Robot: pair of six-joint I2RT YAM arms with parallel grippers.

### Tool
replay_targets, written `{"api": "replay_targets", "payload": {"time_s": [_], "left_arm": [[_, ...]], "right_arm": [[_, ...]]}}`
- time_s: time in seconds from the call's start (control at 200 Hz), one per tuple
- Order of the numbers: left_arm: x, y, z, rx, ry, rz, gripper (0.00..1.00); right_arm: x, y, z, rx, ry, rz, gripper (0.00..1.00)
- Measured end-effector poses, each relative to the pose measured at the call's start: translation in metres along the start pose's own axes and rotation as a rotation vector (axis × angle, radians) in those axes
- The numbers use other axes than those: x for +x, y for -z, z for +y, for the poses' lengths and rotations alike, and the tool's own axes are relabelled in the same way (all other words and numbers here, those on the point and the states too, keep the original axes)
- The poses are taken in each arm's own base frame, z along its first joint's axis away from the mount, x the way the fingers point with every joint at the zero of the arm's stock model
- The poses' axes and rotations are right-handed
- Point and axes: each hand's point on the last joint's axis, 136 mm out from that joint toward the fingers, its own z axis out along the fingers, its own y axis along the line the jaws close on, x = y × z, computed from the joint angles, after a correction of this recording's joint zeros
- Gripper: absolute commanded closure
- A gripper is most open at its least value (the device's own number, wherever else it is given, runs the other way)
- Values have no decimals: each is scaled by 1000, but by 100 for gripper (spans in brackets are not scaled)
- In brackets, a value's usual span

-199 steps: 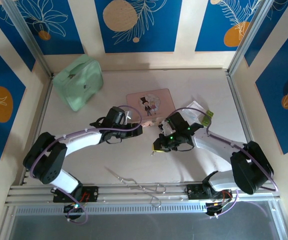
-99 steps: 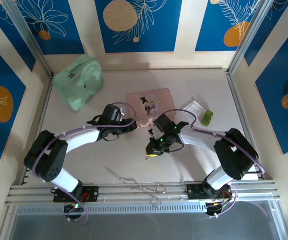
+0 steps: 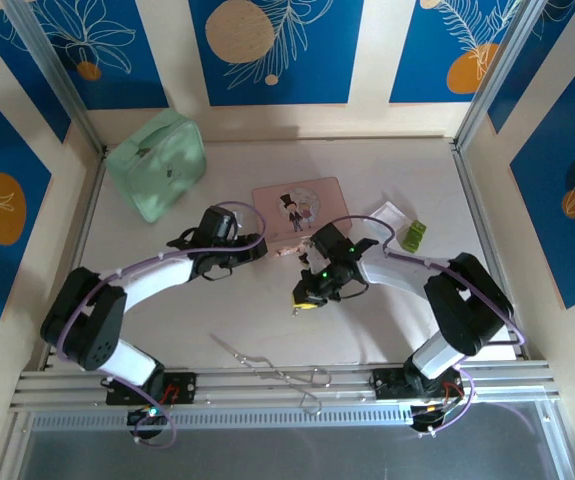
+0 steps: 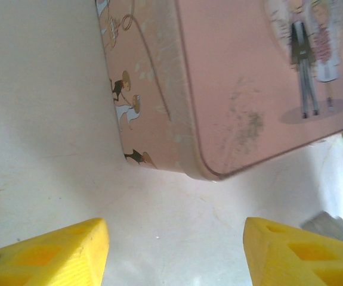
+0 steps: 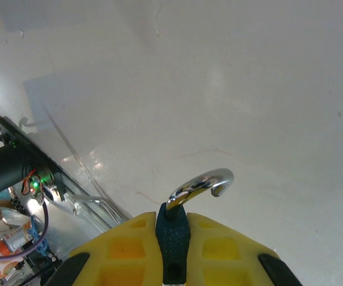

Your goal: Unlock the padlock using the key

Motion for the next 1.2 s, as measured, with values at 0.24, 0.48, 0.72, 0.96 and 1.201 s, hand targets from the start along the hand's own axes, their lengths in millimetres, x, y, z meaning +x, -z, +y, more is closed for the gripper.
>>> {"api": "replay_targets", "payload": {"time_s": [0.24,0.48,0.72,0.96,1.201], "left_arm": [[-11,40,-12,21,-52,-76,35],[-7,52,-2,-16,-71,-80,33],[-2,58,5,-42,-71,-70,29],[-24,87,6,-103,-104,-130,11],[-94,164,-14,-196,-211,-434,1]], "right_arm": [[-3,-19,-5,33,-2,41,91],[1,-34,-18,79,-22,77,74],[-5,-20,-13,126,26,12,34],[-11,61,5,232,107,-229,30],[-18,219,46,282,254,-788,1]]}}
